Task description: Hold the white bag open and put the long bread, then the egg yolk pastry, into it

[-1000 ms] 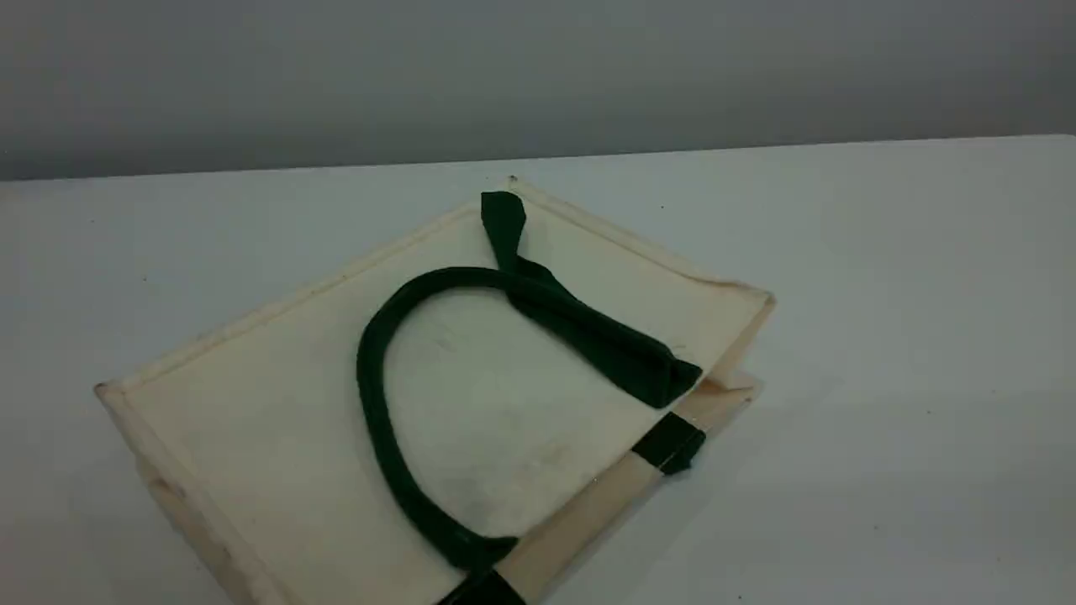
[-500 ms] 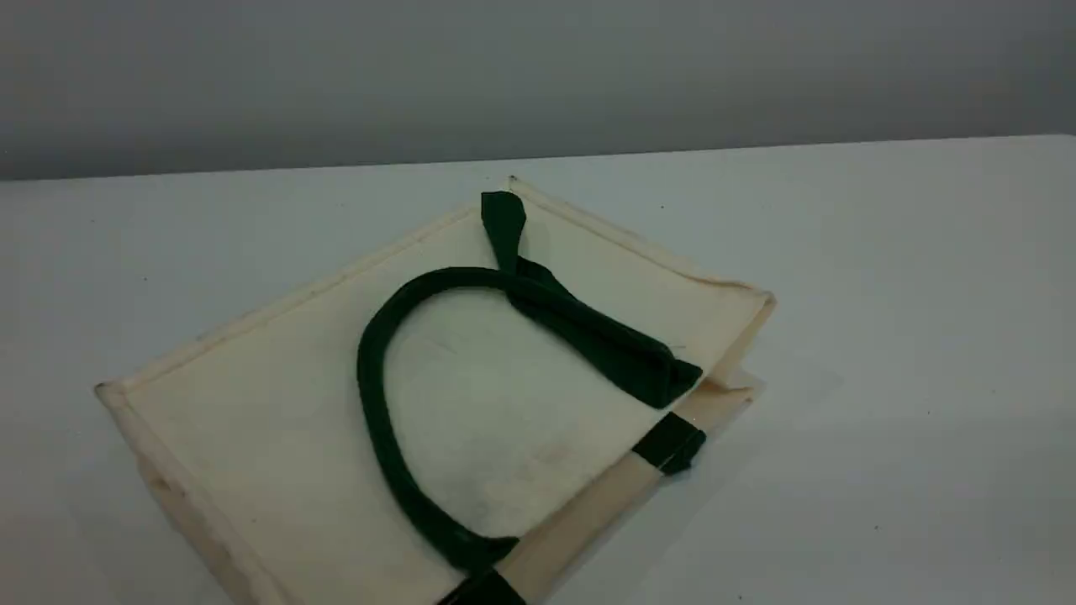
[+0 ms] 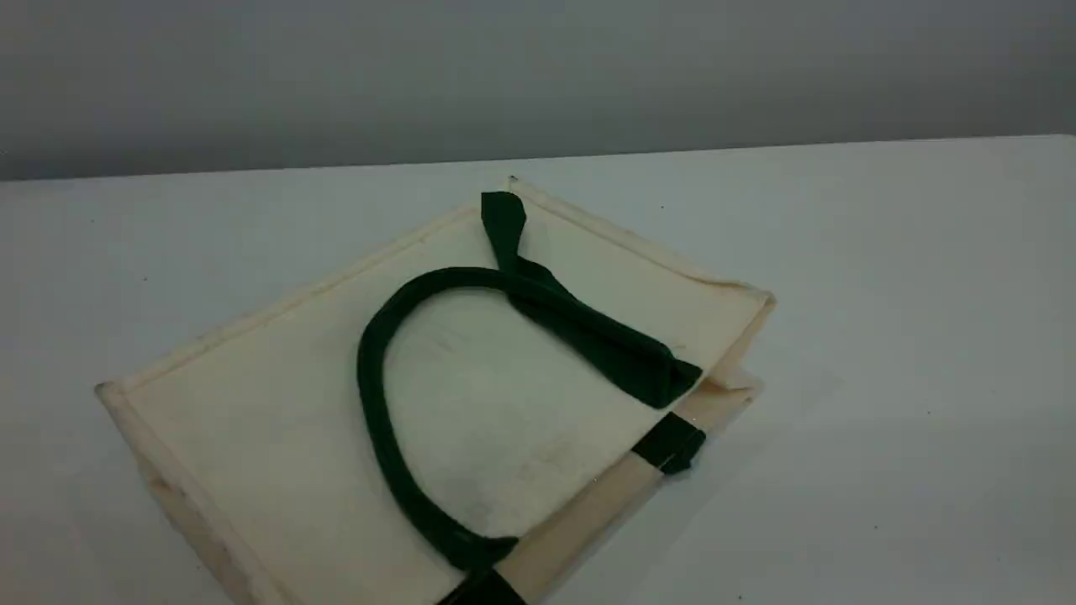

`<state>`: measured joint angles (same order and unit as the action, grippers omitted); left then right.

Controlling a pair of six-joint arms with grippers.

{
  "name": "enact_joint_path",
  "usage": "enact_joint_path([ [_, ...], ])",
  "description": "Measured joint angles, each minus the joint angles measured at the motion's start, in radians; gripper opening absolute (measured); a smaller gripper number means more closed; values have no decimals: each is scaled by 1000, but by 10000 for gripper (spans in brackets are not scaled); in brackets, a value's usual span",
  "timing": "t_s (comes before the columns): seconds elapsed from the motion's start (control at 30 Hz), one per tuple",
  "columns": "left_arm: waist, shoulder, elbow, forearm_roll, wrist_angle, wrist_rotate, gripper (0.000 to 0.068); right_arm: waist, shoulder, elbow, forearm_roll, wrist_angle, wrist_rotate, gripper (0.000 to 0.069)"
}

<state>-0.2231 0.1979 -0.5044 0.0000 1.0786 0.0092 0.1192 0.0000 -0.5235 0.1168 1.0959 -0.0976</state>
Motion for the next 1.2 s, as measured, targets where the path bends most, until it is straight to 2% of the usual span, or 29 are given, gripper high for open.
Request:
enact_joint_path([
  [0.27,11,-19,0,0,0,0,556,0,0,0,4,0,0,558],
  [0.33,46,-48,0,0,1,3,556,-12,0,0,8,0,0,558],
  [0.5,172,-106,0,0,1,4,556,-94,0,0,13,0,0,558],
  [0.6,213,-140,0,0,2,4,556,-125,0,0,13,0,0,558],
  [1.2,212,-198,0,0,1,4,556,-129,0,0,14,1,0,558],
])
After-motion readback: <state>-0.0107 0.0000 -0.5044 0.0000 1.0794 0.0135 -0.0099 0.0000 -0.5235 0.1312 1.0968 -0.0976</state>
